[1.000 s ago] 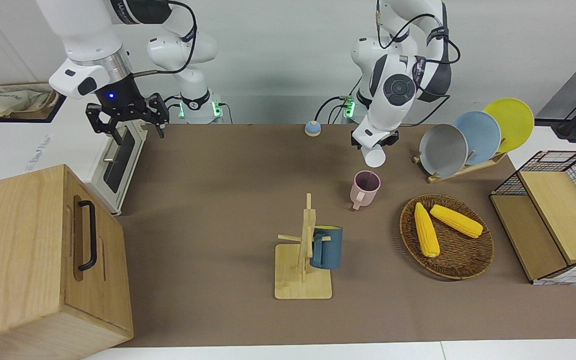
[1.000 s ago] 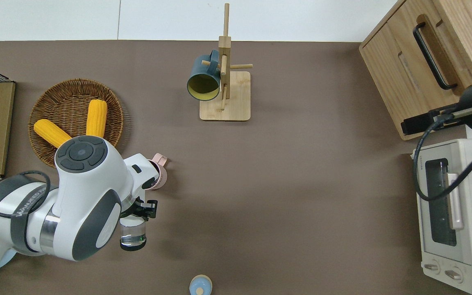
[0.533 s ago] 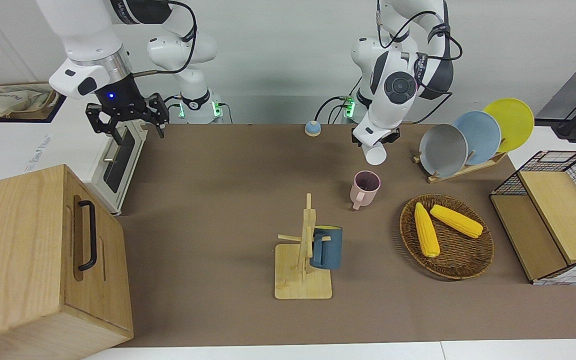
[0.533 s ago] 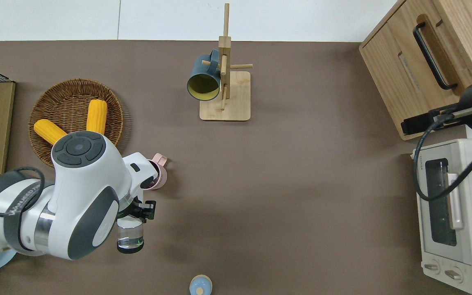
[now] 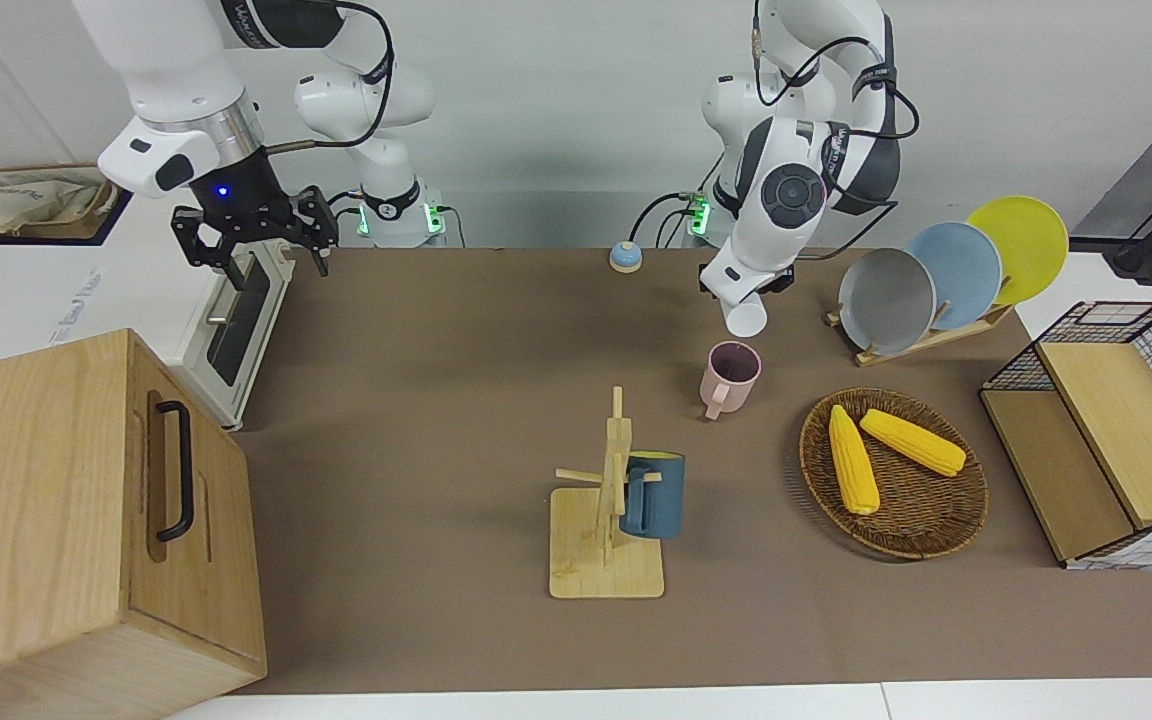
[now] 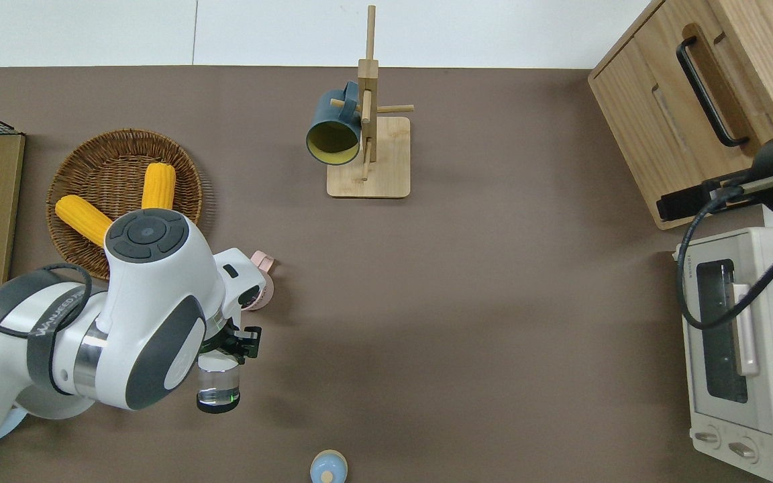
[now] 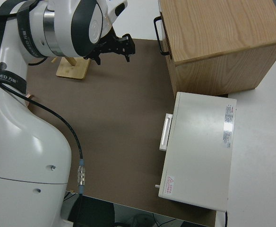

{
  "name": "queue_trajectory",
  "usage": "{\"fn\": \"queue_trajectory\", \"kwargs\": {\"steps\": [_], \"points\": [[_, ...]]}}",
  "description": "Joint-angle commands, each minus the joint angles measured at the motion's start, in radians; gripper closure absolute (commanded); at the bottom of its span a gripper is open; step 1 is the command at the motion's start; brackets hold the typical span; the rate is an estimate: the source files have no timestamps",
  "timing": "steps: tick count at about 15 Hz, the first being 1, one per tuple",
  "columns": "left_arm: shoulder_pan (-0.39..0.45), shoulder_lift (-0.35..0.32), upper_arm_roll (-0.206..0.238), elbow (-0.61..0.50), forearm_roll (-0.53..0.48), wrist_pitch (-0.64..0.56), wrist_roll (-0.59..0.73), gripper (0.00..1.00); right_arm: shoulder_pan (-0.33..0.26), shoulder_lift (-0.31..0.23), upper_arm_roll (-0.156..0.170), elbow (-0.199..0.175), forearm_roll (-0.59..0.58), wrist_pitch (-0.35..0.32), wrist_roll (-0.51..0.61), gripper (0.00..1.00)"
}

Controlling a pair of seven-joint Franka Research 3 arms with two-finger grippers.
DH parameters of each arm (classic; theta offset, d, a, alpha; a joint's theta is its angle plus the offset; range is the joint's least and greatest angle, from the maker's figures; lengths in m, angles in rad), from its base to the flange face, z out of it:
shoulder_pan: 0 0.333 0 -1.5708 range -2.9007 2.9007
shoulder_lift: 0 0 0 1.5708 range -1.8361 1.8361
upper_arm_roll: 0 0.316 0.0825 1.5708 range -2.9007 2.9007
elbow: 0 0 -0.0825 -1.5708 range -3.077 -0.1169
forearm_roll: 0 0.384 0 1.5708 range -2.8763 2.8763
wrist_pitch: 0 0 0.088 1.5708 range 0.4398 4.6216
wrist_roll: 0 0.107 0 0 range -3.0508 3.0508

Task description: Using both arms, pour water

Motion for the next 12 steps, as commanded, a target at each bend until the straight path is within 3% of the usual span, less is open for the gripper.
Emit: {"fn": "queue_trajectory", "kwargs": {"steps": [1,12], "points": [[-0.016,0.009,0.005,0.041,0.026,-0.041,-0.001,1.00,-0.004,-0.005,0.002,0.003,0.001,-0.017,0.013,0.015],[-0.016,-0.014,0.004,0.046,0.026,-0.047,-0.016,1.00,-0.004,-0.005,0.002,0.003,0.001,-0.017,0.013,0.015]]}}
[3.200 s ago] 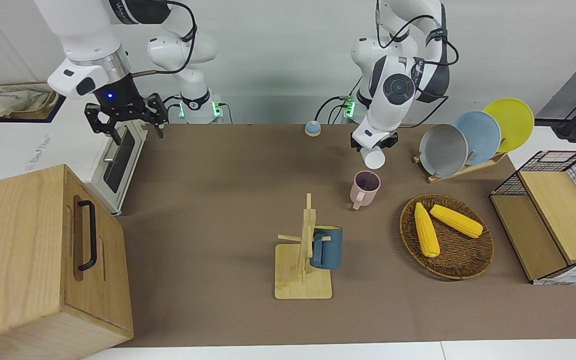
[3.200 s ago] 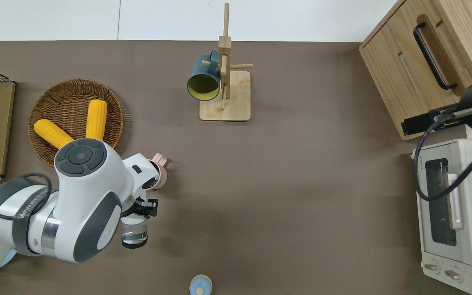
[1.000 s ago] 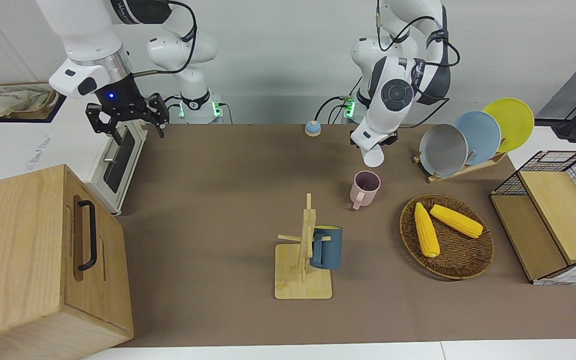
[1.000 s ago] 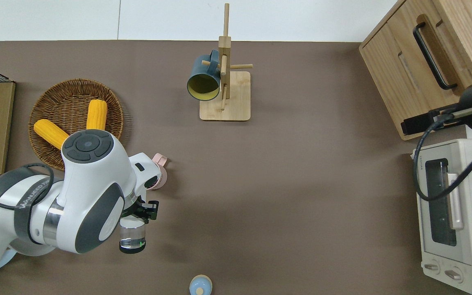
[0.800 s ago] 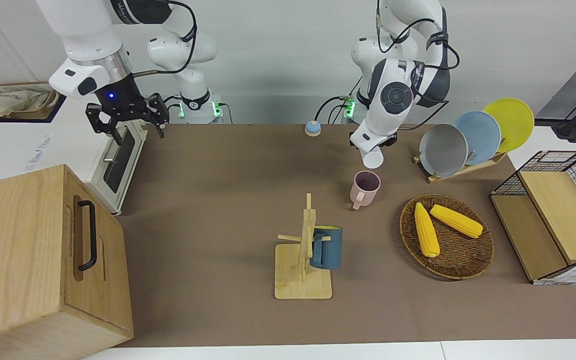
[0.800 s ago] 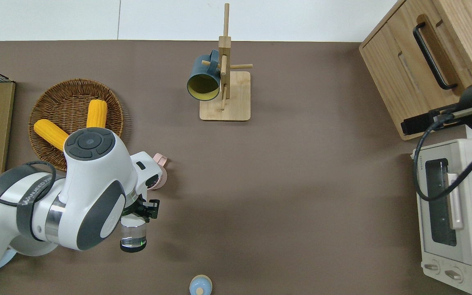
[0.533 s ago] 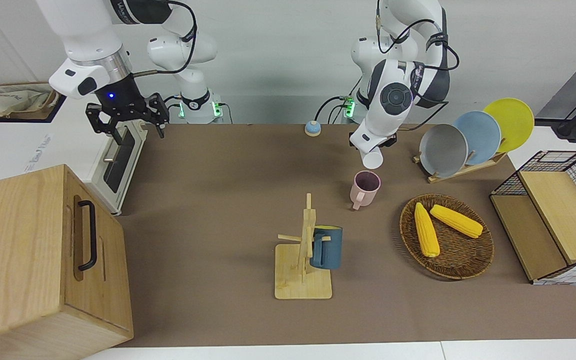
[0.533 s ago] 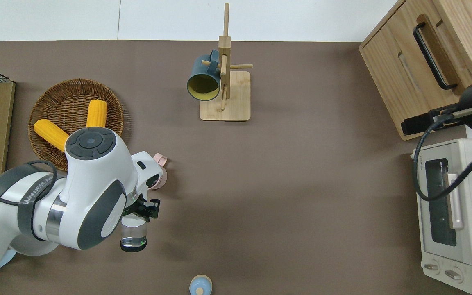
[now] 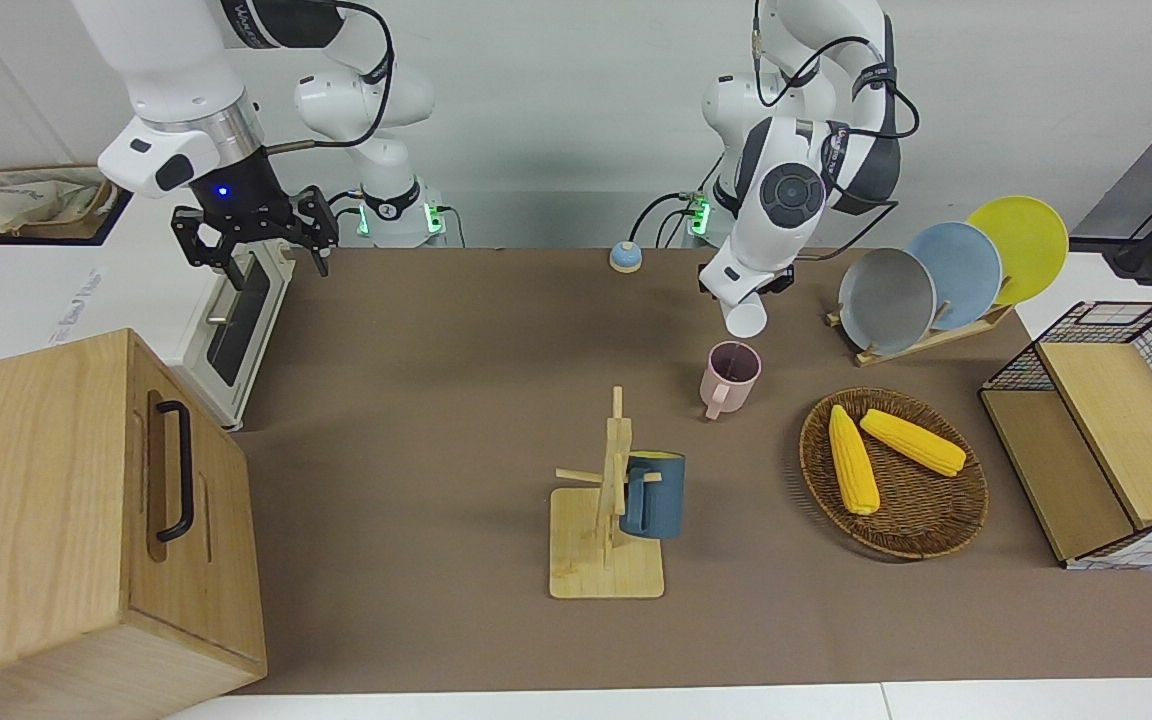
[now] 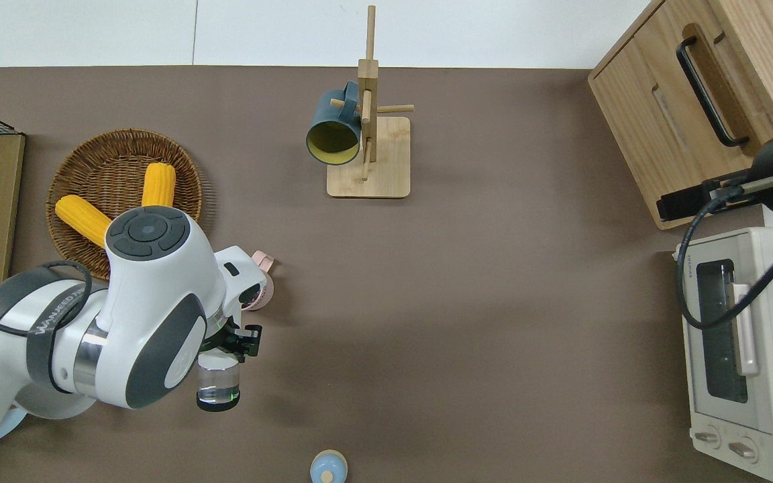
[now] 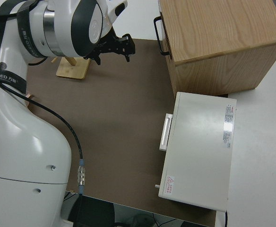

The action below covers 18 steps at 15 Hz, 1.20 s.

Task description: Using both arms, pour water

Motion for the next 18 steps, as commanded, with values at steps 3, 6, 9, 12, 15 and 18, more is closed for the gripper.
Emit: {"fn": "queue_trajectory", "kwargs": {"steps": [3,6,9,12,15,18], "points": [[-0.011,-0.084,0.006,-0.044,0.014,0.037,-0.015,1.00,-0.004,-0.005,0.002,0.003,0.001,-0.017,0.013,0.015],[-0.005,-0.224,0.016,-0.202,-0.031,0.210,-0.006,1.00,-0.004,-0.005,0.002,0.003,0.001,-0.017,0.013,0.015],[-0.013,-0.318,0.016,-0.334,-0.032,0.362,-0.006,1.00,-0.004,-0.005,0.002,0.003,0.001,-0.017,0.013,0.015],[-0.013,-0.378,0.016,-0.433,-0.069,0.514,-0.015,1.00,-0.004,-0.005,0.002,0.003,0.001,-0.017,0.011,0.015],[-0.013,-0.381,0.016,-0.437,-0.072,0.536,-0.015,1.00,-0.004,-0.005,0.002,0.003,0.001,-0.017,0.013,0.015],[-0.008,-0.398,0.017,-0.440,-0.083,0.560,-0.026,1.00,-0.004,-0.005,0.002,0.003,0.001,-0.017,0.013,0.015]]}}
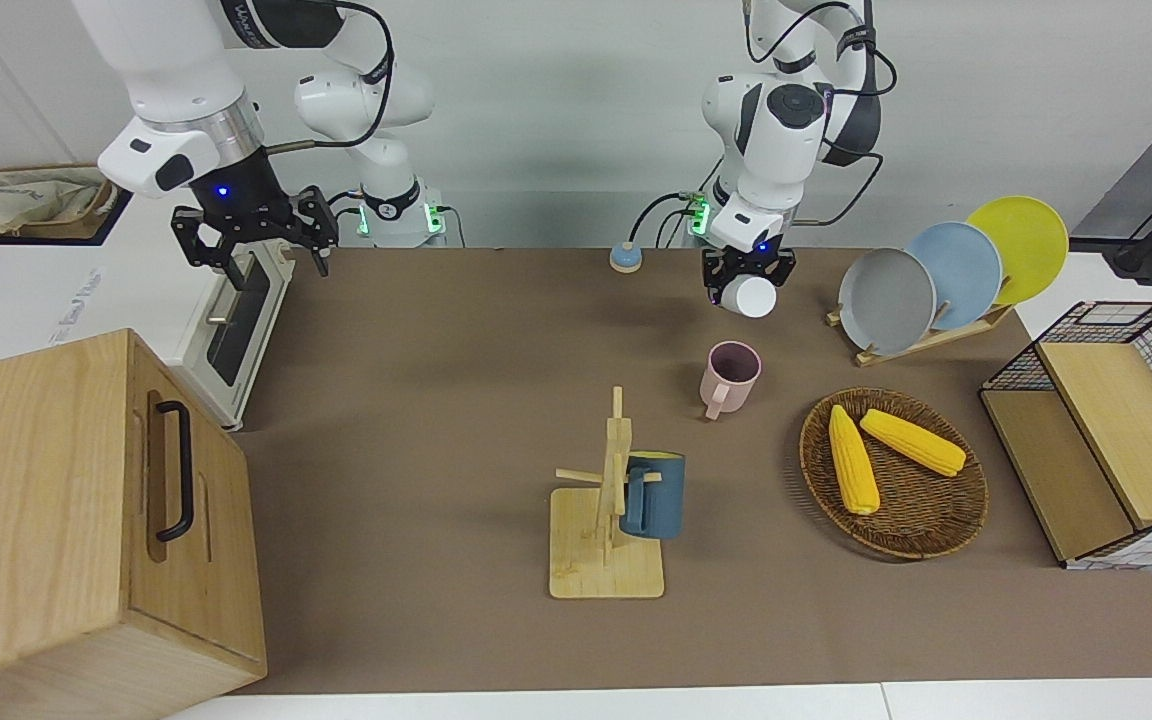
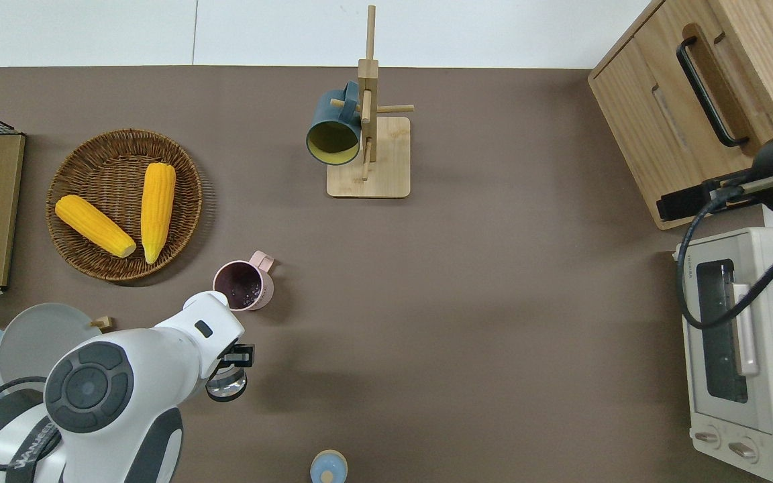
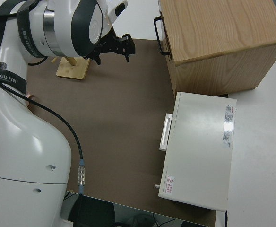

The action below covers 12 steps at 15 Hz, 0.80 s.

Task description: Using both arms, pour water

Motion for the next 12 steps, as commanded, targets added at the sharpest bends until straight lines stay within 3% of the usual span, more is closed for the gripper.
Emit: {"fn": "queue_trajectory", "kwargs": {"steps": [1,6,12], "points": [[-0.005,-0.069,0.014,-0.034,-0.020,0.042,-0.025,1.00,-0.004,-0.005,0.002,0.003,0.001,-0.017,0.013,0.015],[0.083,-0.083,0.014,-0.034,-0.006,0.136,-0.045,1.00,-0.004,-0.005,0.002,0.003,0.001,-0.015,0.011,0.015],[0.213,-0.072,0.011,0.019,-0.005,0.374,-0.056,1.00,-0.004,-0.005,0.002,0.003,0.001,-0.017,0.011,0.015]]}}
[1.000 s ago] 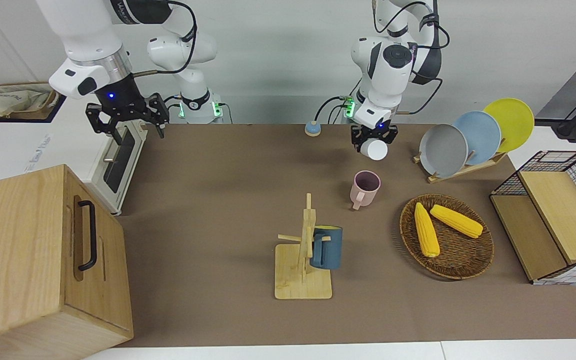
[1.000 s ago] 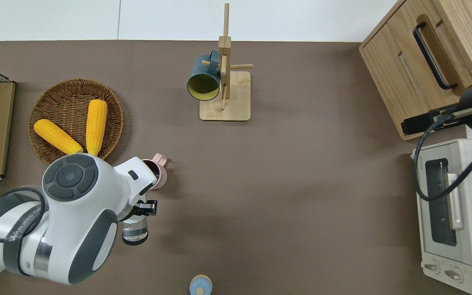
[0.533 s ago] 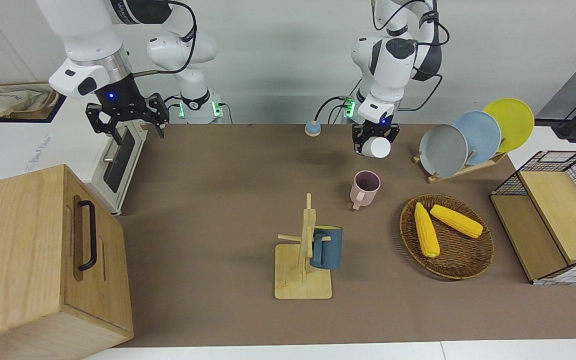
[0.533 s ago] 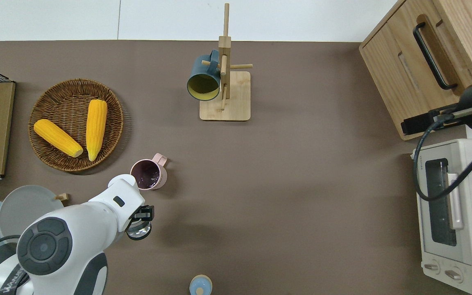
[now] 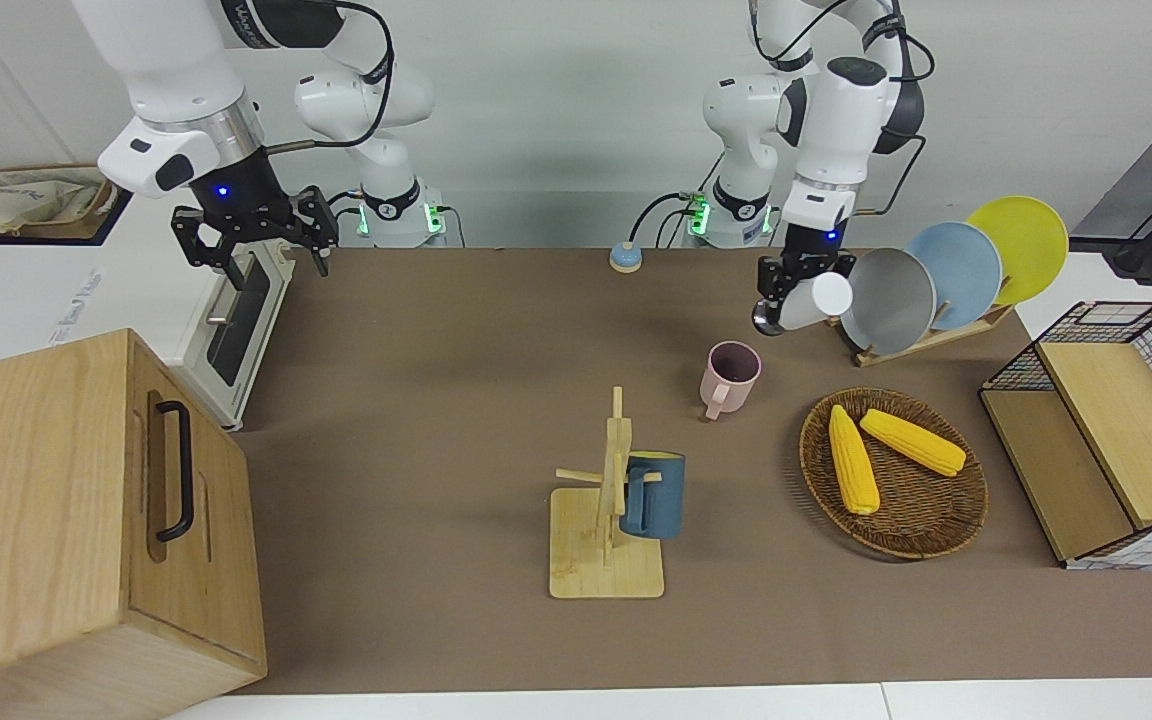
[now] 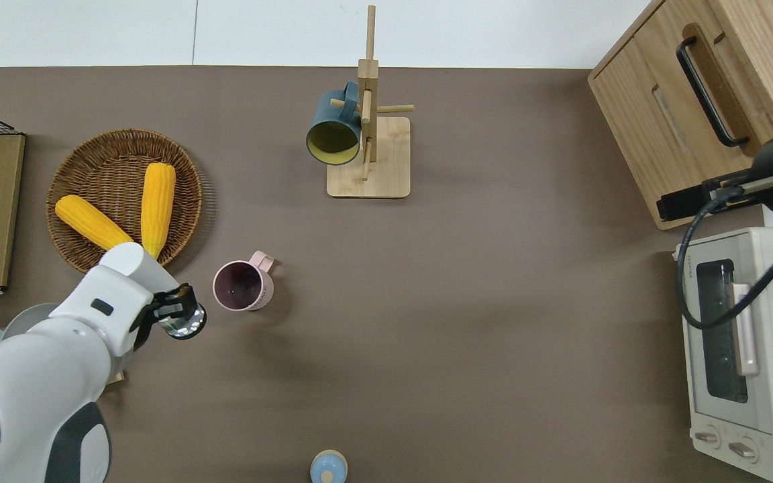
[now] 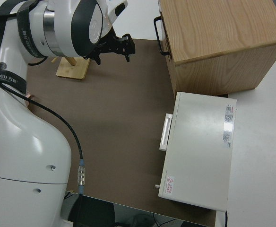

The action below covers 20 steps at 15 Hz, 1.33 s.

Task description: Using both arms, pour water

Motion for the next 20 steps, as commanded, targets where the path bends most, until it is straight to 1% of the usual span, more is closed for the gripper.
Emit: {"fn": "queue_trajectory", "kwargs": {"steps": [1,3,4,6,8,10,11,13,14,15,18,20], "points": [[0.084,-0.026,-0.006,0.044,0.022,0.081,-0.009,1.00,-0.004,-0.005,0.002,0.003,0.001,-0.017,0.013,0.015],[0.138,-0.012,-0.003,0.090,0.108,0.081,-0.009,1.00,-0.004,-0.005,0.002,0.003,0.001,-0.017,0.011,0.015],[0.155,0.000,0.000,0.125,0.125,0.081,-0.003,1.00,-0.004,-0.005,0.002,0.003,0.001,-0.017,0.013,0.015],[0.204,0.042,0.001,0.210,0.128,0.081,0.037,1.00,-0.004,-0.005,0.002,0.002,0.001,-0.017,0.013,0.015],[0.265,0.091,0.001,0.302,0.125,0.078,0.094,1.00,-0.004,-0.005,0.002,0.003,0.001,-0.017,0.011,0.015],[0.310,0.140,0.003,0.378,0.115,0.071,0.160,1.00,-0.004,-0.005,0.002,0.003,0.001,-0.017,0.011,0.015],[0.328,0.169,0.010,0.414,0.113,0.071,0.189,1.00,-0.004,-0.005,0.002,0.003,0.001,-0.017,0.011,0.015],[0.338,0.239,0.048,0.496,0.093,0.069,0.265,1.00,-0.004,-0.005,0.002,0.003,0.001,-0.017,0.011,0.015],[0.336,0.265,0.072,0.533,0.072,0.066,0.302,1.00,-0.004,-0.005,0.002,0.003,0.001,-0.017,0.013,0.015],[0.339,0.290,0.084,0.561,0.041,0.059,0.348,1.00,-0.004,-0.005,0.002,0.003,0.001,-0.017,0.013,0.015],[0.338,0.347,0.145,0.619,-0.057,0.054,0.512,1.00,-0.004,-0.005,0.002,0.003,0.001,-0.017,0.013,0.015],[0.339,0.378,0.187,0.638,-0.135,0.049,0.636,1.00,-0.004,-0.005,0.002,0.003,0.001,-0.017,0.011,0.015]]}}
